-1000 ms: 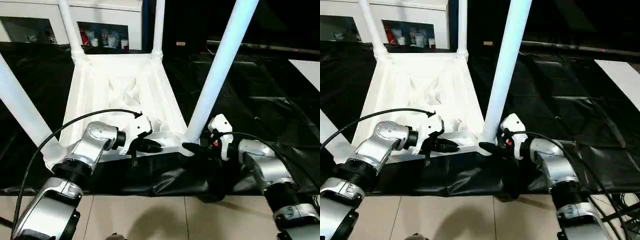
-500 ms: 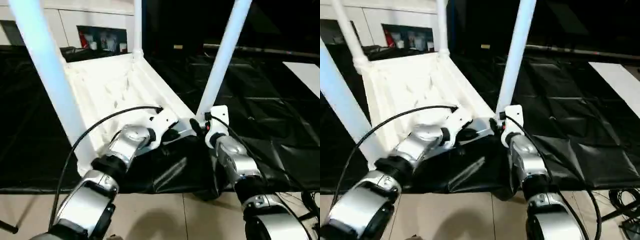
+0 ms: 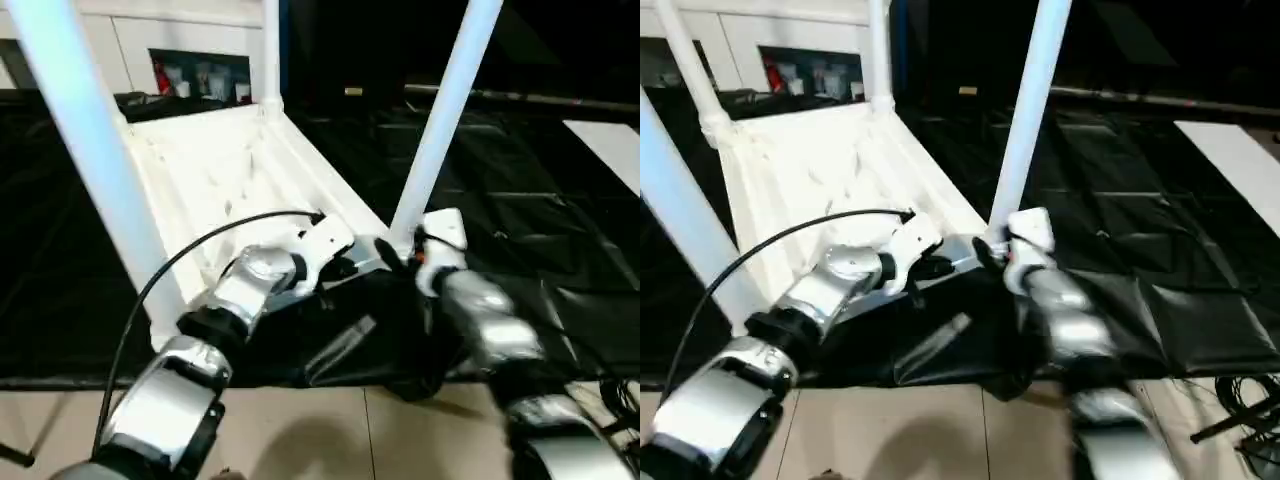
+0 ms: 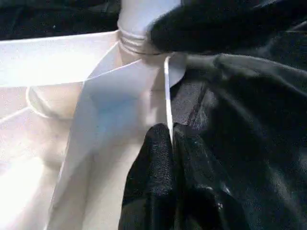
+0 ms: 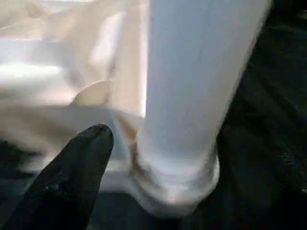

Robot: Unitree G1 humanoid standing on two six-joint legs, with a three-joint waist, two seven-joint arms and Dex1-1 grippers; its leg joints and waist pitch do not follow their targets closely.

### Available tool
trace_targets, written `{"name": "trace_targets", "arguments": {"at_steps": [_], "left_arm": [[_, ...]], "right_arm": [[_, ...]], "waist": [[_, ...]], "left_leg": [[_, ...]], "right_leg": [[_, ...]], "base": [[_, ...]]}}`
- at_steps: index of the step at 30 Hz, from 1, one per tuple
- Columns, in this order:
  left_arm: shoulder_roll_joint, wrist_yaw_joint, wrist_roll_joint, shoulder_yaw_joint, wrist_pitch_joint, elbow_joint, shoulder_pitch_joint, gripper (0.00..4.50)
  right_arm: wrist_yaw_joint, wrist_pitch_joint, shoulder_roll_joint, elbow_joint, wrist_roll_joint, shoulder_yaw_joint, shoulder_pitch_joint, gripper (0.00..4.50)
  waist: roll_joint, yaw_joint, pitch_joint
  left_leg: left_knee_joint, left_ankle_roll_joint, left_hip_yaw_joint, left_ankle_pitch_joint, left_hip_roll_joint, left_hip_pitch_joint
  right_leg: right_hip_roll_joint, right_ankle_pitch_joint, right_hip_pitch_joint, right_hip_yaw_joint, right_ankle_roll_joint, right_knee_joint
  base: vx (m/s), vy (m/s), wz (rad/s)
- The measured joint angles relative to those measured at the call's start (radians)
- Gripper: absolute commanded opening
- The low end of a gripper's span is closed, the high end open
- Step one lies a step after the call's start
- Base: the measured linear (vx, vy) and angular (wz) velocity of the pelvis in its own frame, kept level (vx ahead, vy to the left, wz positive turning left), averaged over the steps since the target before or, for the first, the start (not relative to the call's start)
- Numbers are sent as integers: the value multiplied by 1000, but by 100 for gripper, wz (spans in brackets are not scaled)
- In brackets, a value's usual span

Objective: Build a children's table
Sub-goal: Rotate leg to tighten

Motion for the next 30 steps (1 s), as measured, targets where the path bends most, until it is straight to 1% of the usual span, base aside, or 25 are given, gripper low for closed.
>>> {"name": "trace_targets", "arguments": {"at_steps": [4,7,9,13,17,19,21,23,26,30], "left_arm": [[46,-75,-9,2,-64,3,7,0],[83,-164,-26,2,-99,-12,24,0],[111,-239,-34,1,-119,-25,36,0],[151,-353,-57,-1,-130,-59,59,0],[162,-386,-63,-2,-133,-83,74,0],[165,-391,-66,-3,-133,-88,77,0],[165,-393,-66,-3,-133,-92,79,0],[168,-394,-66,-3,-134,-93,81,0],[169,-393,-65,-2,-134,-100,85,0],[166,-381,-58,-3,-138,-129,98,0]], "right_arm": [[157,24,-87,-104,35,19,93,397],[218,43,-126,-156,59,27,124,397],[253,62,-141,-198,68,27,136,397],[287,70,-151,-222,68,38,136,397],[318,79,-155,-222,66,65,136,397],[333,77,-156,-218,59,93,135,397],[347,60,-155,-192,44,115,128,397],[351,34,-151,-143,17,131,101,397],[348,-15,-127,-84,-14,138,59,397],[347,-28,-128,-84,-21,150,48,397]], "waist": [[3,-5,2],[6,-2,4],[7,1,4],[7,5,4],[7,11,4],[7,12,4],[7,12,4],[7,10,4],[7,10,4],[3,16,4]], "left_leg": [[-1,1,-1,0,1,0],[-2,1,-1,0,1,-1],[-2,1,-1,0,1,0],[-2,1,1,0,0,0],[-2,1,1,0,0,-1],[-2,1,1,0,0,-1],[-2,1,1,0,0,-1],[-2,1,1,0,0,-1],[-2,1,1,0,0,0],[-2,1,1,0,0,-1]], "right_leg": [[2,-1,-1,0,-1,0],[1,-1,-2,0,-2,0],[1,-1,-2,0,-2,0],[0,-1,-1,0,-2,0],[0,-2,-1,0,-2,0],[0,-2,-1,0,-3,0],[0,-2,-1,0,-3,0],[0,-2,-1,0,-3,0],[0,-3,-2,0,-3,1],[0,-3,-2,-1,-4,1]], "base": [[0,0,0],[0,0,0],[0,0,0],[0,0,0],[0,0,0],[0,0,0],[0,0,0],[0,0,0],[0,0,0],[0,0,0]]}}
